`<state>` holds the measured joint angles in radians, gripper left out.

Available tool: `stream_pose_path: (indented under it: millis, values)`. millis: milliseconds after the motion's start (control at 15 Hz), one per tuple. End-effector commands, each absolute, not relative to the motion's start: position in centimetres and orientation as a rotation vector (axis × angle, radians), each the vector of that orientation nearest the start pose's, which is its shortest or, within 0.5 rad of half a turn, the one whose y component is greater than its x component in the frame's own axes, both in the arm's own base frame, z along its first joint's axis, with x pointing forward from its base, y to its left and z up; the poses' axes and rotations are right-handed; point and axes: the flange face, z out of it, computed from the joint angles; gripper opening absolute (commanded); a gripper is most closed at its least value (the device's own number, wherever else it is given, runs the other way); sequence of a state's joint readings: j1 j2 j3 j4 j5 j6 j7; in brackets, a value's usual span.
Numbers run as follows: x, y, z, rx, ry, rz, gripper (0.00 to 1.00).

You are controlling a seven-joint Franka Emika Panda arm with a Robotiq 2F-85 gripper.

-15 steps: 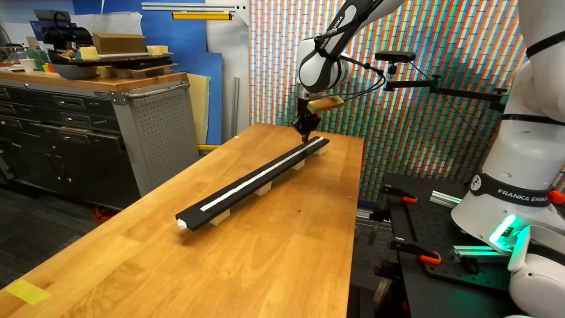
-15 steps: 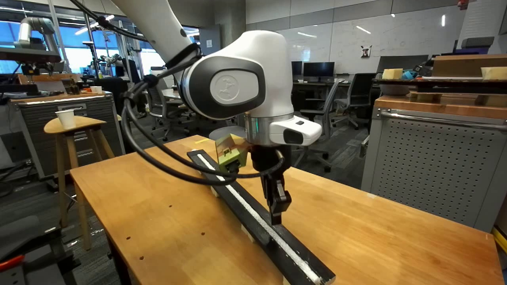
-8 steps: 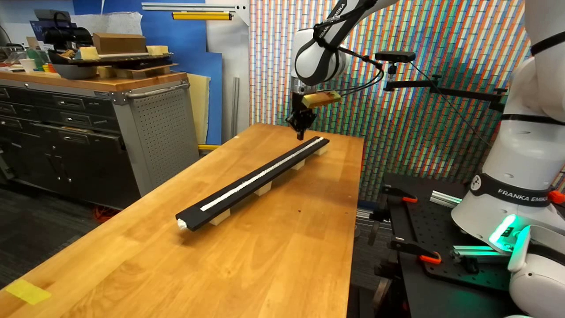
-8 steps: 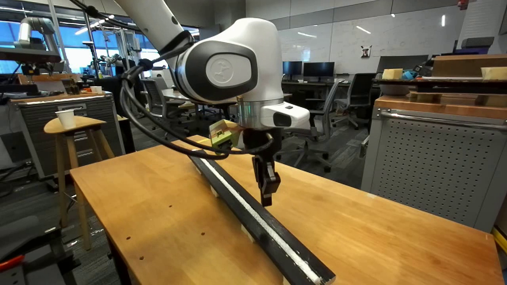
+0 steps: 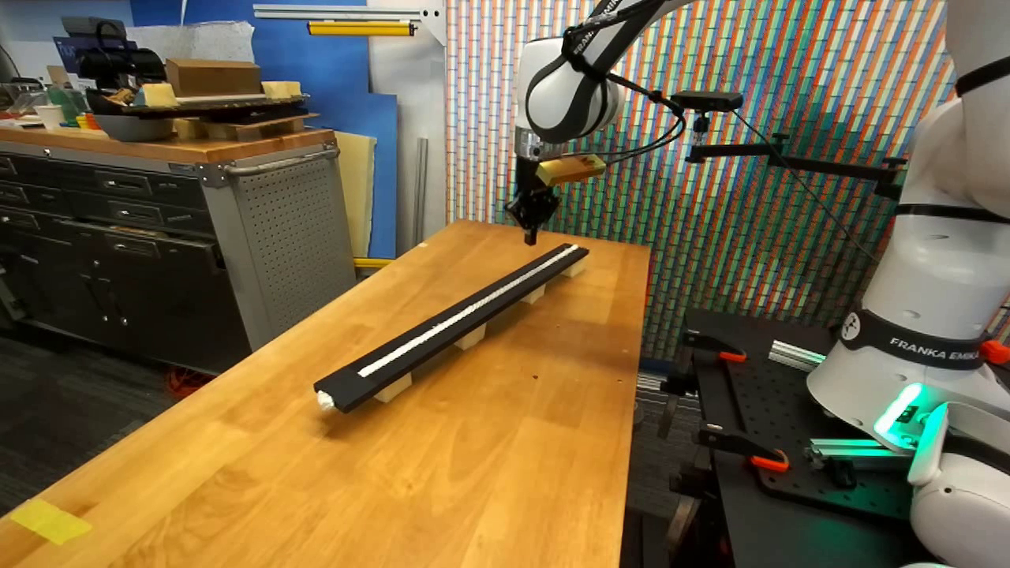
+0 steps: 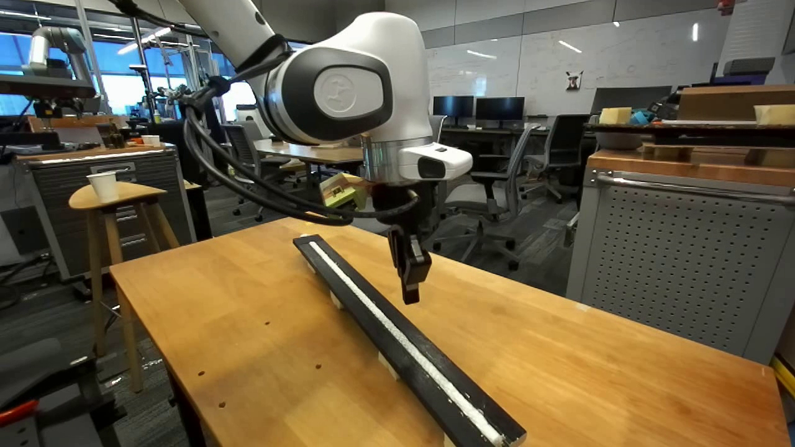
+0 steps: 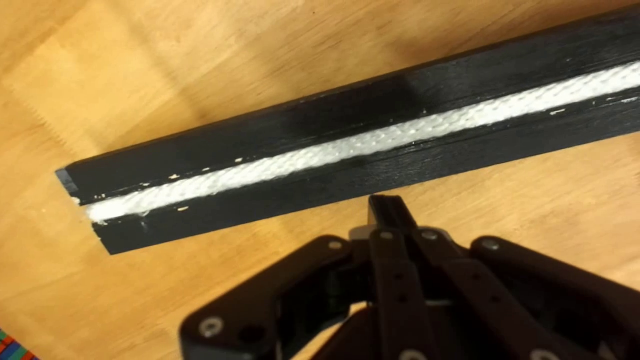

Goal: Pick up the rope and put it in between the black object.

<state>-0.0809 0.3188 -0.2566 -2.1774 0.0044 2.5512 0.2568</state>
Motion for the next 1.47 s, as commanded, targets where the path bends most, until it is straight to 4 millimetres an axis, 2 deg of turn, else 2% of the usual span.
stream_pose_path:
  millis: [0, 67, 267, 333, 400, 533, 600, 1400]
  values:
    - [52.9, -17.6, 27.0, -3.082, 0.914, -0.098, 0.29]
    - [52.8, -17.4, 27.1, -3.079, 0.911, -0.099, 0.30]
    - [52.5, -16.6, 27.5, -3.071, 0.890, -0.095, 0.52]
    - [53.3, -17.5, 26.1, -3.078, 0.895, -0.097, 0.61]
    - [53.2, -17.4, 26.1, -3.078, 0.892, -0.095, 0.42]
    - [53.2, -17.4, 25.8, -3.079, 0.892, -0.087, 0.58]
    - [53.2, -17.4, 25.7, -3.080, 0.893, -0.084, 0.61]
    - [53.2, -17.5, 25.7, -3.079, 0.895, -0.083, 0.61]
